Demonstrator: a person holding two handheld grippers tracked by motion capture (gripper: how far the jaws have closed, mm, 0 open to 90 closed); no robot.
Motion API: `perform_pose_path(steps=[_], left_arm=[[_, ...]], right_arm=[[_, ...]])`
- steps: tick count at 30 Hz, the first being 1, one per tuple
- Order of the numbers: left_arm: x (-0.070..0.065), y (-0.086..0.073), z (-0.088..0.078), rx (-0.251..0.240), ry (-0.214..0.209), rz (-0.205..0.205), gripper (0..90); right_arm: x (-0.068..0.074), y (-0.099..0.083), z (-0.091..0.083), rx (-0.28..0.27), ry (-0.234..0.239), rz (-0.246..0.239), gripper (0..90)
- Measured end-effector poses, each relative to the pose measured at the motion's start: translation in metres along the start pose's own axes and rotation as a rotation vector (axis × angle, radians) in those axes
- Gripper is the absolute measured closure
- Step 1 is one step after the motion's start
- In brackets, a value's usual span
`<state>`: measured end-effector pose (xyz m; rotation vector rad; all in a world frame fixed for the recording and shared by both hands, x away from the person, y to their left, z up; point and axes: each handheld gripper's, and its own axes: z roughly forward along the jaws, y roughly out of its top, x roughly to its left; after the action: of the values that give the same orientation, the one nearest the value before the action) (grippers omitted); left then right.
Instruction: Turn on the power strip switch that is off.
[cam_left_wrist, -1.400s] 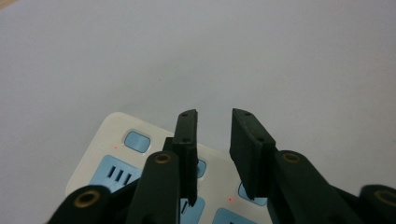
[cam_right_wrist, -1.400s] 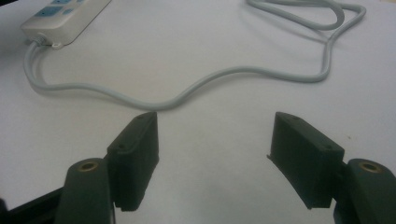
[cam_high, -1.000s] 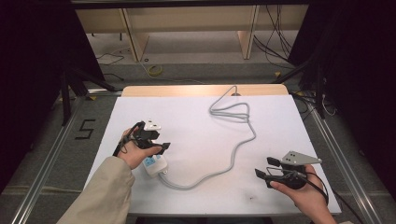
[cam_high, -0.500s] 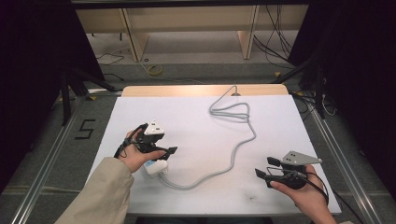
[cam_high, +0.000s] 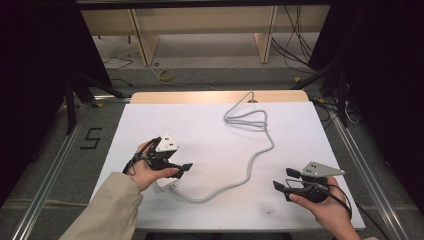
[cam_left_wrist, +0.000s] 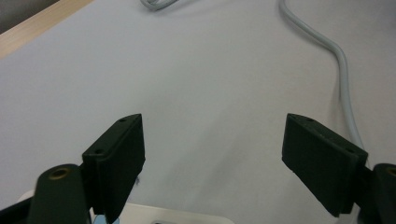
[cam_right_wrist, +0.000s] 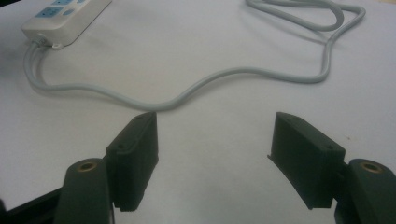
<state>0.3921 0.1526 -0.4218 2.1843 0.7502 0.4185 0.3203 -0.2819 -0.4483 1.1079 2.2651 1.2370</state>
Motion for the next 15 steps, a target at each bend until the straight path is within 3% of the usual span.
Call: perform_pose_path(steps=[15], left_arm=[[-0.004, -0.009, -0.013, -0.034, -0.001, 0.015, 20.0]], right_arm=[[0.000, 0.000, 0.000, -0.006, 0.003, 0.001, 32.3]])
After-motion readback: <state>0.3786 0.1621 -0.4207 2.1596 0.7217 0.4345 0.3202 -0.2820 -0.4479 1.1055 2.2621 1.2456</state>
